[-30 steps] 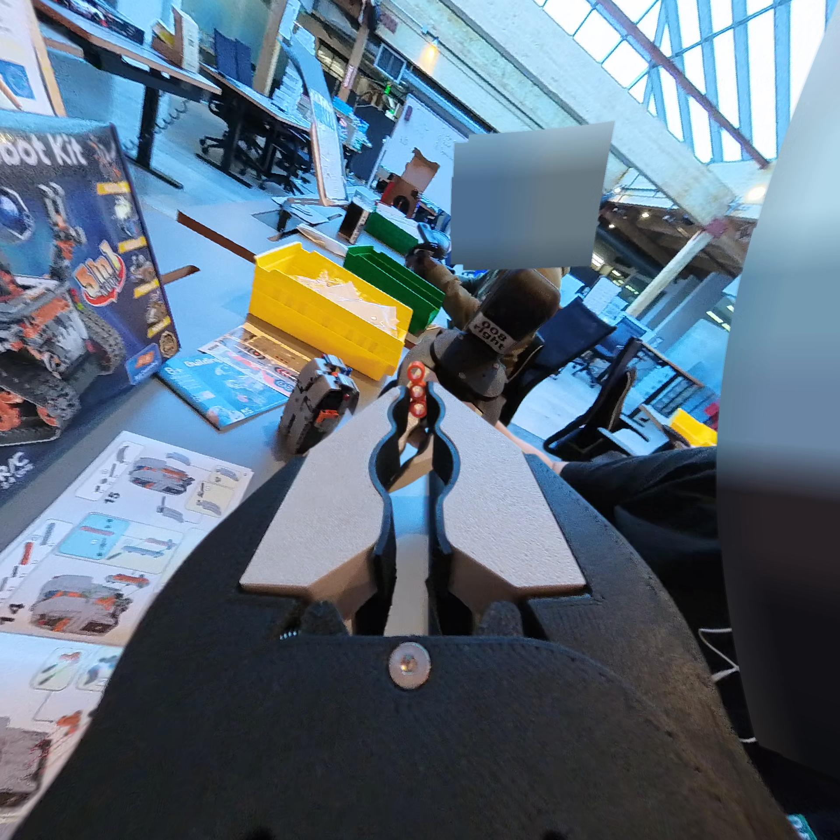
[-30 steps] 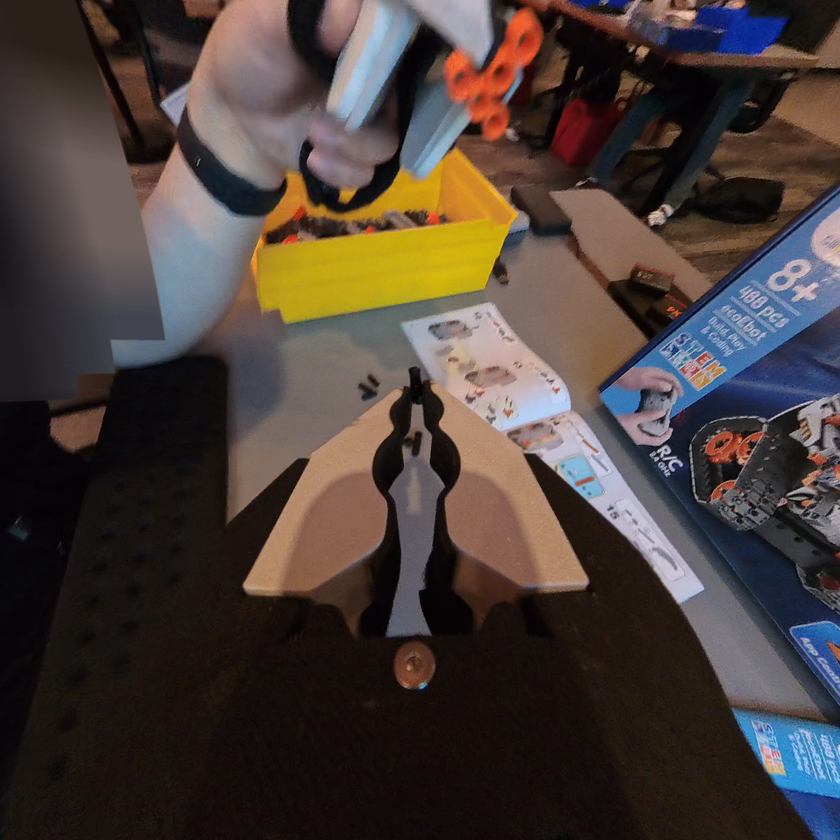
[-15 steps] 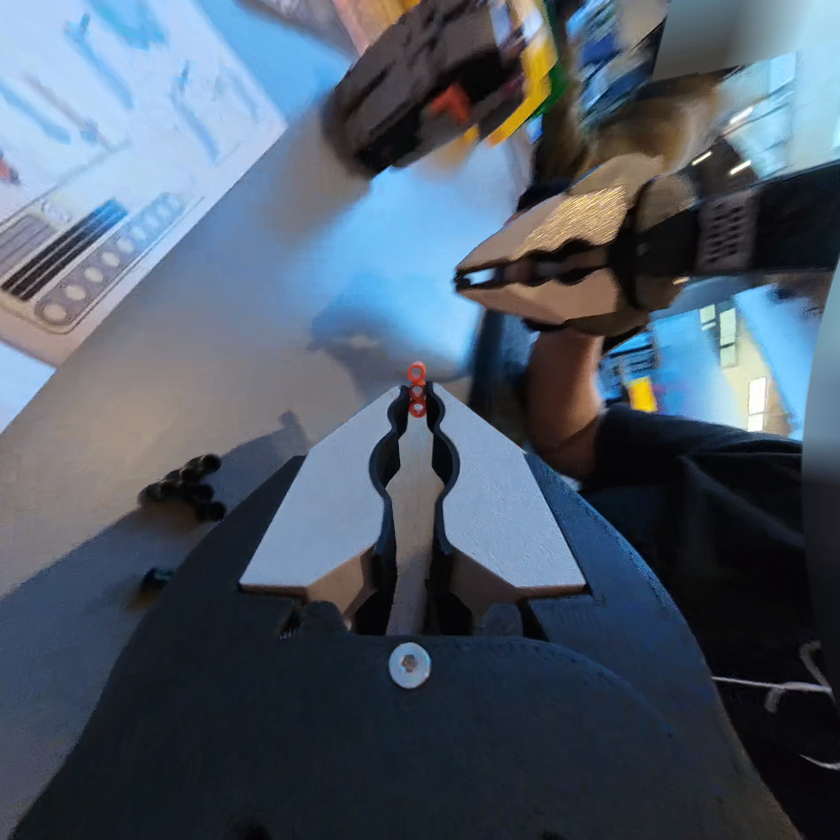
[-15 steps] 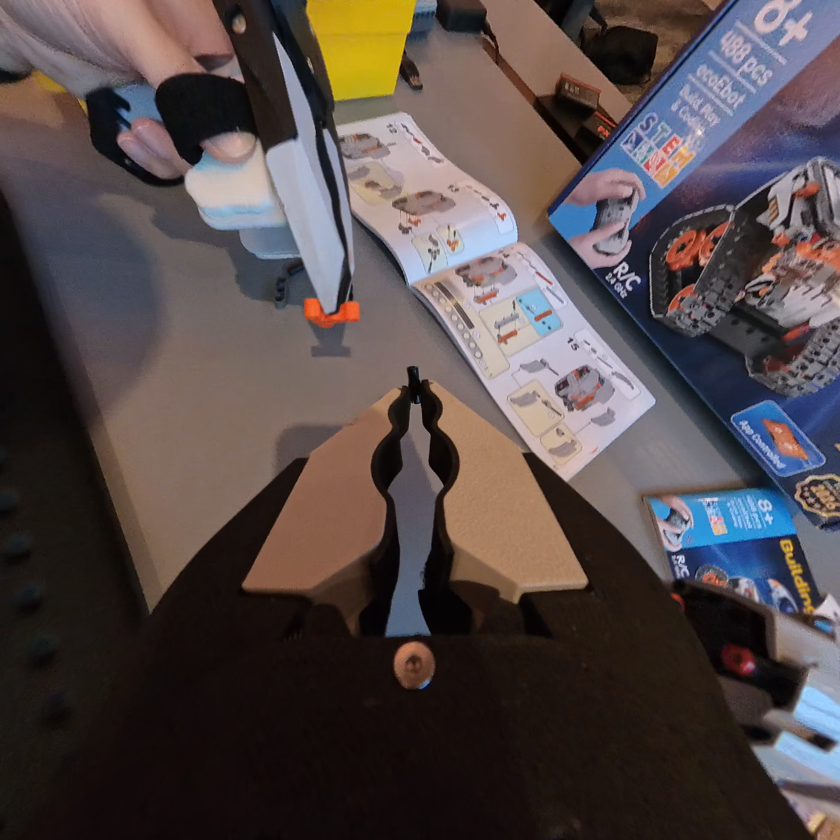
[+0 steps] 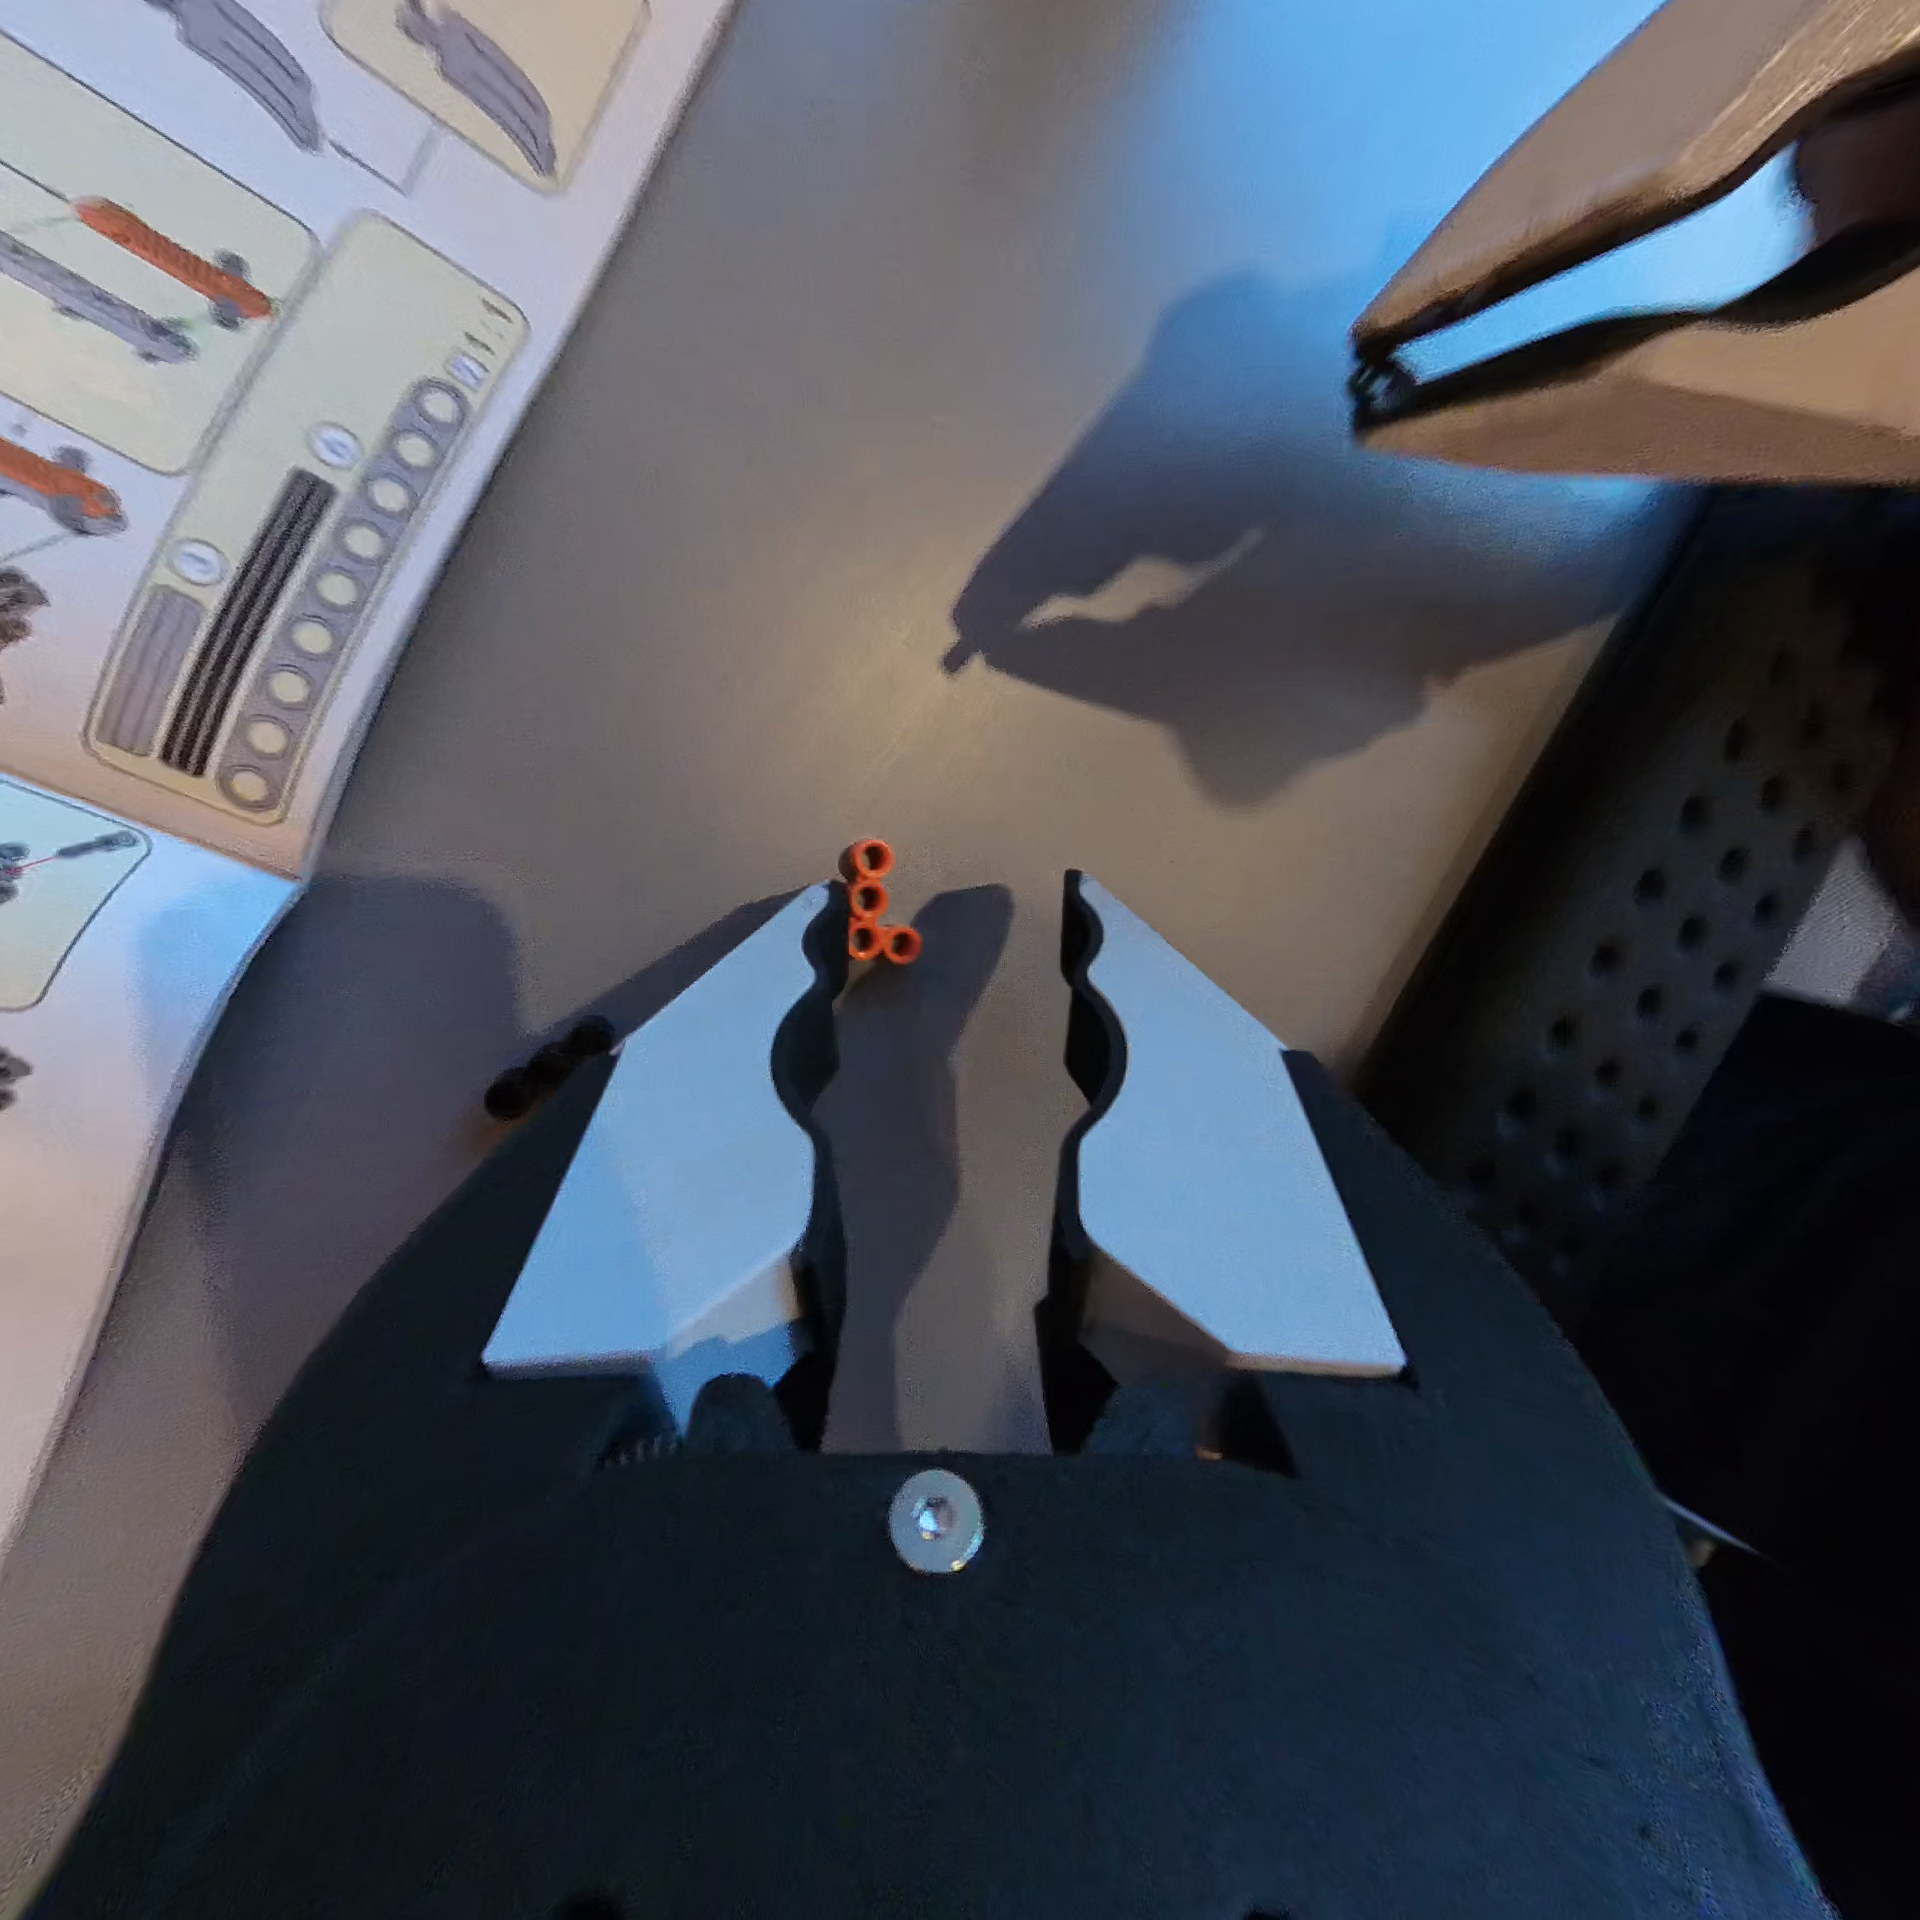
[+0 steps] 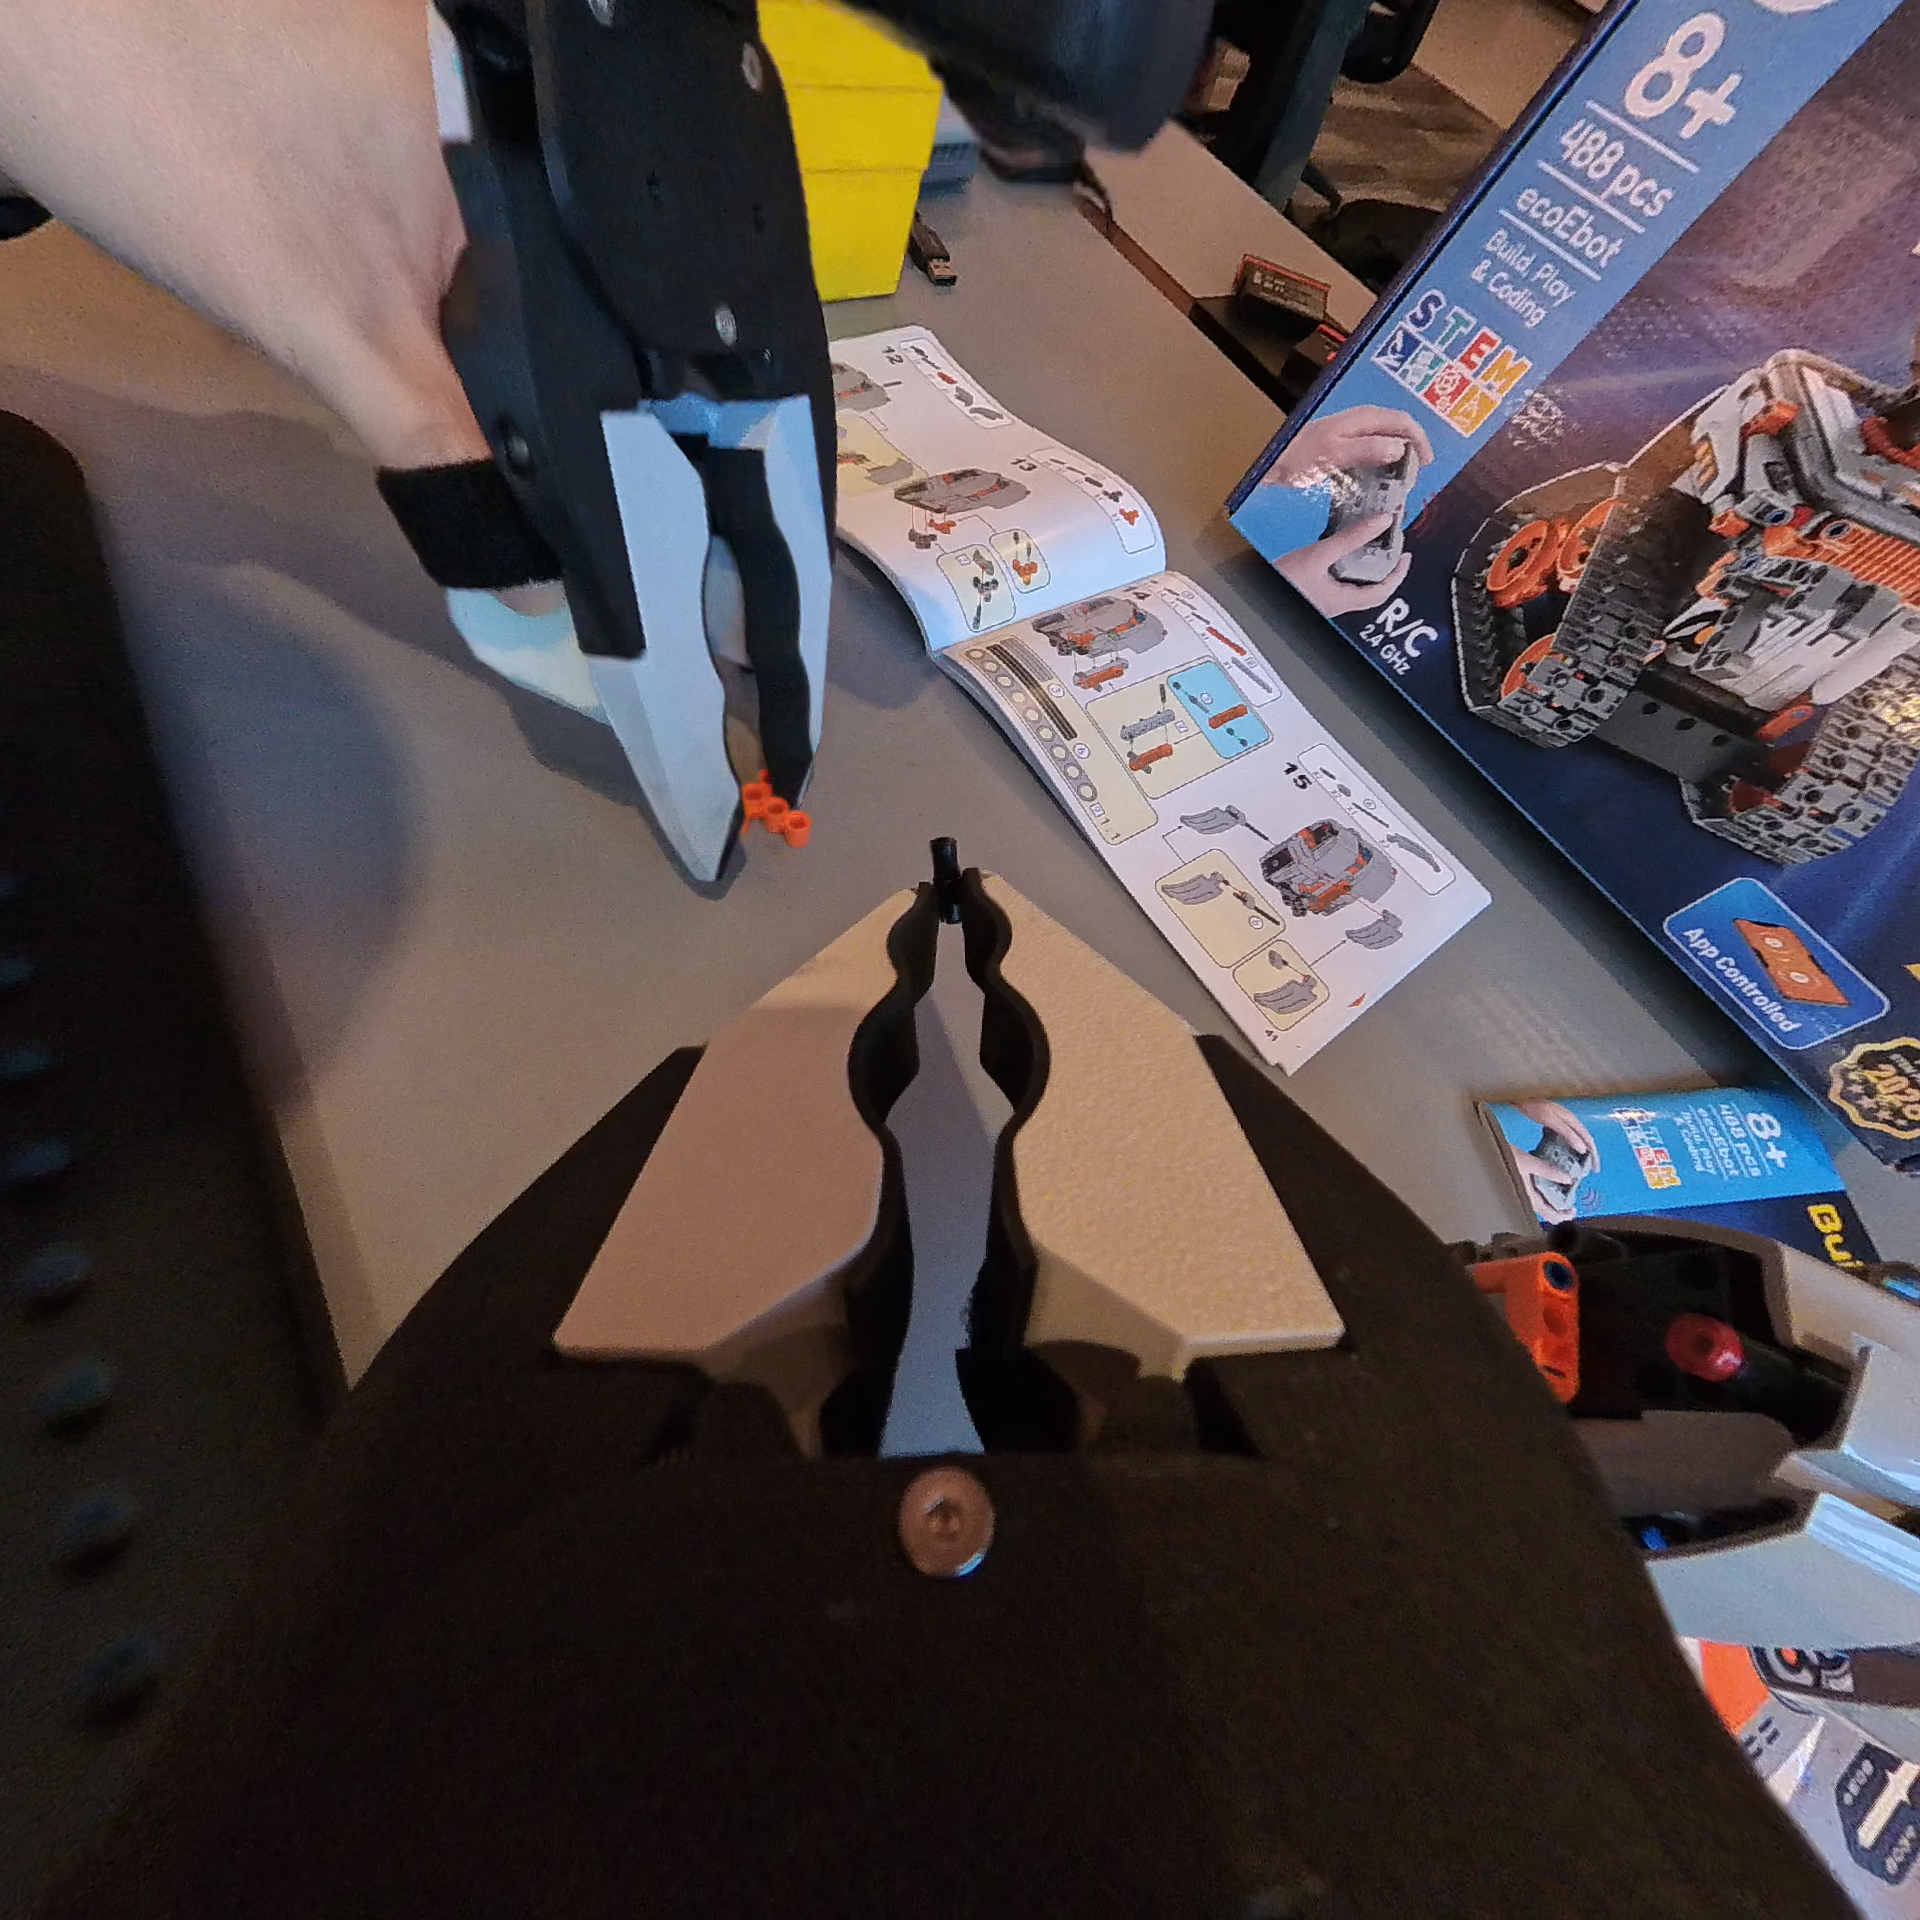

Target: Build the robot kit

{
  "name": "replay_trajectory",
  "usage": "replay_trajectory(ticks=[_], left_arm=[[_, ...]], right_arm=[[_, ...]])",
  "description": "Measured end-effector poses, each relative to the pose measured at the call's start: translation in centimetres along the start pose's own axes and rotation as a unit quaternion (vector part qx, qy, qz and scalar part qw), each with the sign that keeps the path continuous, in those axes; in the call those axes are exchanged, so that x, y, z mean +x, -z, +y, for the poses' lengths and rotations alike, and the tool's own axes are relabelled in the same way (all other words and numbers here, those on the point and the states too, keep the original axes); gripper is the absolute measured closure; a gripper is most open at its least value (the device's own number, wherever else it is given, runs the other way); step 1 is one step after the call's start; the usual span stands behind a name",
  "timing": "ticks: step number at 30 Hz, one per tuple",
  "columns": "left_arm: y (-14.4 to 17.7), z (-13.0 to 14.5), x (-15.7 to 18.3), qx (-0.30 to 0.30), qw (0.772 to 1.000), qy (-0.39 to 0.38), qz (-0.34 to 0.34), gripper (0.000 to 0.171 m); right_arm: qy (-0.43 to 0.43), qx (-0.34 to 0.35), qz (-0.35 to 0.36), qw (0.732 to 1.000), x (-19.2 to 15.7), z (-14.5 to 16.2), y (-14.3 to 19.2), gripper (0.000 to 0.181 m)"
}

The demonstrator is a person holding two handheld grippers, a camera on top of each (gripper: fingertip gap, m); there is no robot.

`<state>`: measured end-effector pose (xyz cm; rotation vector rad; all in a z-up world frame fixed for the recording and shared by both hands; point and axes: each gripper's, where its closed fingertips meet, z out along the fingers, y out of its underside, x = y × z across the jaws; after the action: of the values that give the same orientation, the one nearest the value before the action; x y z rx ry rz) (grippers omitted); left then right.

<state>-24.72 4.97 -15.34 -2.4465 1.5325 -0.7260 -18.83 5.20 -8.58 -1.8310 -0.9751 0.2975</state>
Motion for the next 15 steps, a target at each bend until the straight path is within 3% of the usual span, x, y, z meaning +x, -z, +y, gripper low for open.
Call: replay_trajectory(ticks=[3,6,8,15], left_arm=[[3.2,-3.8,2.5,0.161,0.982,0.023,0.097,0.138],[6.8,-7.0,5.2,0.295,0.927,0.054,0.225,0.157],[6.9,-7.2,5.9,0.3,0.92,0.05,0.245,0.161],[5.8,-6.9,5.1,0.284,0.944,0.009,0.168,0.171]], right_arm=[[0.016,0.018,0.017,1.0,0.0,-0.9,0.1,0.178],[0.046,0.034,0.031,0.998,-0.5,-2.0,0.2,0.178],[0.063,0.032,0.037,0.997,-0.8,-2.2,0.0,0.178],[0.077,0.016,0.039,0.996,-1.2,-1.9,-0.5,0.178]])
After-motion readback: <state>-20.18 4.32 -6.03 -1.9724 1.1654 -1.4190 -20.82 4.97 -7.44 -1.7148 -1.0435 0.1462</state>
